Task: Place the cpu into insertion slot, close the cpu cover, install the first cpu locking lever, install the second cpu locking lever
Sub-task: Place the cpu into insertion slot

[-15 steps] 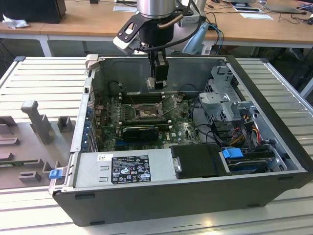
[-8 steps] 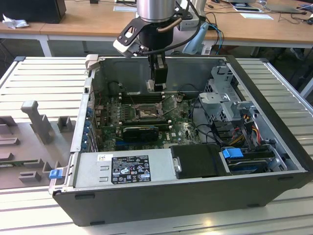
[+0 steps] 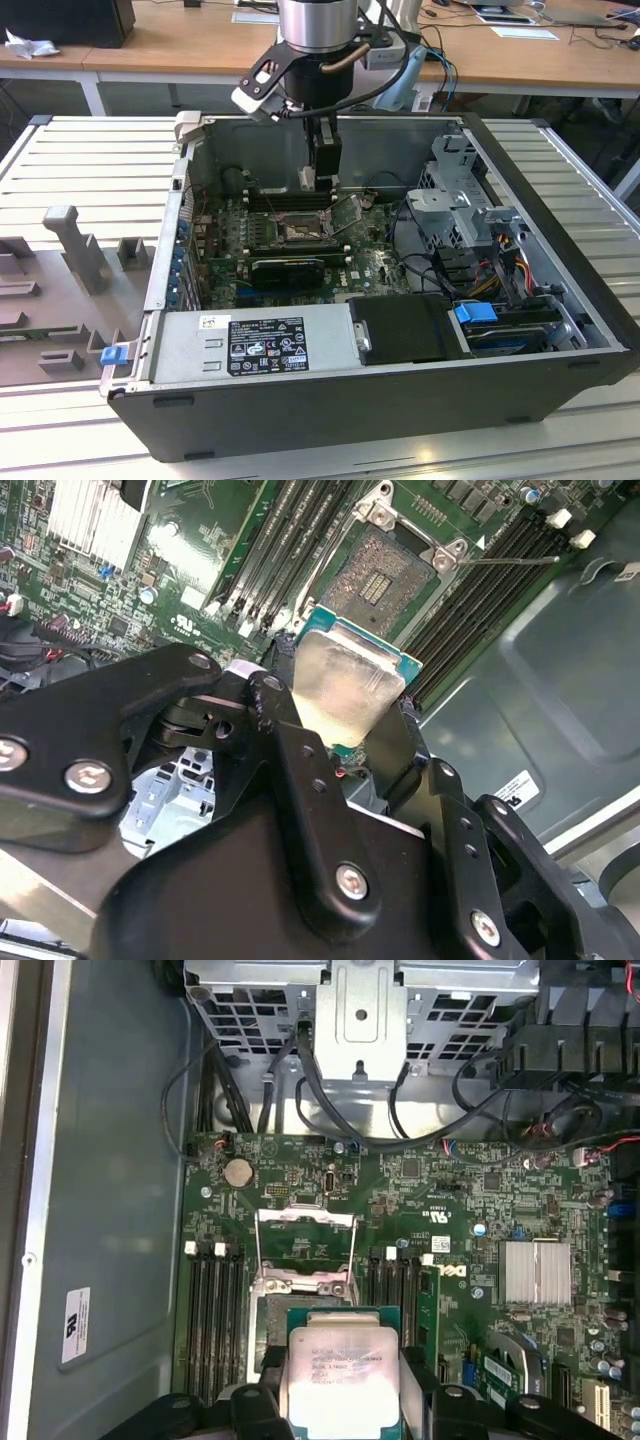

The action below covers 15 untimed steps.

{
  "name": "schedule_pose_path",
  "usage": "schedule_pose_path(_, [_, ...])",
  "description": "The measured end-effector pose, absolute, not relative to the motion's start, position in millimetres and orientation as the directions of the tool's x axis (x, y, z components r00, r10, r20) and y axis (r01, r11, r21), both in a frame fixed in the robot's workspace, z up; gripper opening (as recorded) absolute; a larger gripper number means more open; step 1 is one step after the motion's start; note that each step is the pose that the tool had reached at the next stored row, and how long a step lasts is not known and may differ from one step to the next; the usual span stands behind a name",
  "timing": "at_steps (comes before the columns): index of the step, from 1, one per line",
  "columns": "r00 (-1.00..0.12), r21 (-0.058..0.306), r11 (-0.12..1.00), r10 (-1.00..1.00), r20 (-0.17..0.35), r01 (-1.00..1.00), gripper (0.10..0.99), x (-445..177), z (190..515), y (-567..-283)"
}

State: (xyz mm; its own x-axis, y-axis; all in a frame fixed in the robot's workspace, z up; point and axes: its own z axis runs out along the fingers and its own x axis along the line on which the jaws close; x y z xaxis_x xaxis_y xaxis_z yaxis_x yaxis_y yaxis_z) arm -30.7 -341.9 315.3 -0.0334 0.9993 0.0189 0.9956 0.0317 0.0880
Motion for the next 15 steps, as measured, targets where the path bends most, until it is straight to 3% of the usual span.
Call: schedule_pose_path(15, [0.013,0.088,-0.015,1.0,0.019,0.996,0.529,-31,304,-342])
